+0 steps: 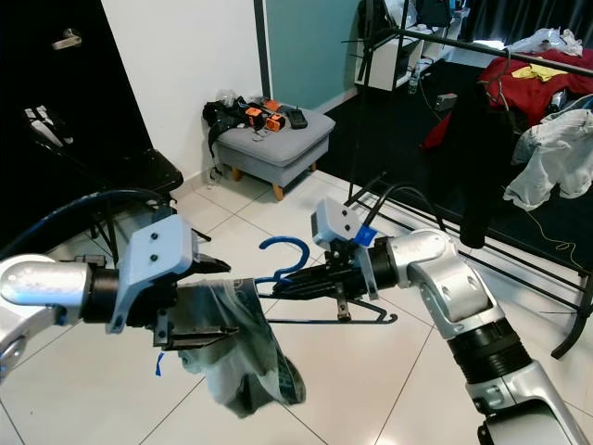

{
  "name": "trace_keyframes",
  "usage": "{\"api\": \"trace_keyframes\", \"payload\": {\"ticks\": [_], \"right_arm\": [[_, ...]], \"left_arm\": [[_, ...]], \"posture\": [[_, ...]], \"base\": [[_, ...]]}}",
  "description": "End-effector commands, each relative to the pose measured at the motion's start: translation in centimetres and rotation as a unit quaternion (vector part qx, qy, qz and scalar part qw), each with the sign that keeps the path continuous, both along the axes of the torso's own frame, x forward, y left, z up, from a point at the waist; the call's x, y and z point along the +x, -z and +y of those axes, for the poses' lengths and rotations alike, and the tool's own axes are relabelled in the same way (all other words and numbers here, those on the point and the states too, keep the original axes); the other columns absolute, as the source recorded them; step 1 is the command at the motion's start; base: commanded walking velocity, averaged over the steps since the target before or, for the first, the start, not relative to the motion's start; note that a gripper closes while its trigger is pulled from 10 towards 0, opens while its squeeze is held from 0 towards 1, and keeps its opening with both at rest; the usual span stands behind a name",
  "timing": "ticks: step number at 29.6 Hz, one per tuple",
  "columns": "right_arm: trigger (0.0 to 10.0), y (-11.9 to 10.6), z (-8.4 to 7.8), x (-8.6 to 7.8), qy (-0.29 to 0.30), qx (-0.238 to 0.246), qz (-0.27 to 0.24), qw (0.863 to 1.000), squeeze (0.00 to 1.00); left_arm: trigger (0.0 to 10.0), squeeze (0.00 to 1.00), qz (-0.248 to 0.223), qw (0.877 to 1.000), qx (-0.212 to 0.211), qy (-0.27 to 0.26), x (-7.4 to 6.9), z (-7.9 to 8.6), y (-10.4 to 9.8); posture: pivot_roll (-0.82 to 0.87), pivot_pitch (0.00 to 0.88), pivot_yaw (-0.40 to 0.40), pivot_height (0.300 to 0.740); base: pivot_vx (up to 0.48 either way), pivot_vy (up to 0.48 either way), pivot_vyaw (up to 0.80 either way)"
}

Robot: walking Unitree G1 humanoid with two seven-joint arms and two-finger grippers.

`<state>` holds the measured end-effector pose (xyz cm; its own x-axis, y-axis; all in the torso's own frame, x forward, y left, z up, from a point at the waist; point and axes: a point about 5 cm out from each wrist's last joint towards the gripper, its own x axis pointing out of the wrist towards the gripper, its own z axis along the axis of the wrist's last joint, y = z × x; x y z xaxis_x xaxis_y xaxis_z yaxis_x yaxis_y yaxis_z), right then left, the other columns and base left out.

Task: Hang hanger

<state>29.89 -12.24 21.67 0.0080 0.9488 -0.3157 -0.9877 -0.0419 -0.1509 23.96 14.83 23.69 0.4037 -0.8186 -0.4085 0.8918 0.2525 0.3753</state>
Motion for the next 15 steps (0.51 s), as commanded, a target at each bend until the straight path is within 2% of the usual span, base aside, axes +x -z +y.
{"api": "trace_keyframes", "payload": {"ticks": [1,15], "right_arm": [[10.0,0.16,0.58,-0.43,-0.016,0.001,0.002,1.000,0.00],[10.0,-0.10,0.72,-0.54,-0.019,-0.001,-0.005,1.000,0.00]], "left_arm": [[0.0,0.00,0.021,1.000,0.003,0.009,-0.28,-0.31,0.64],[0.0,0.00,0.028,1.000,0.001,0.004,0.00,-0.57,1.13]], "posture": [[-0.05,0.019,0.010,0.740],[-0.05,0.017,0.012,0.740]], "base": [[0.000,0.000,0.00],[0.000,0.000,0.00]]}}
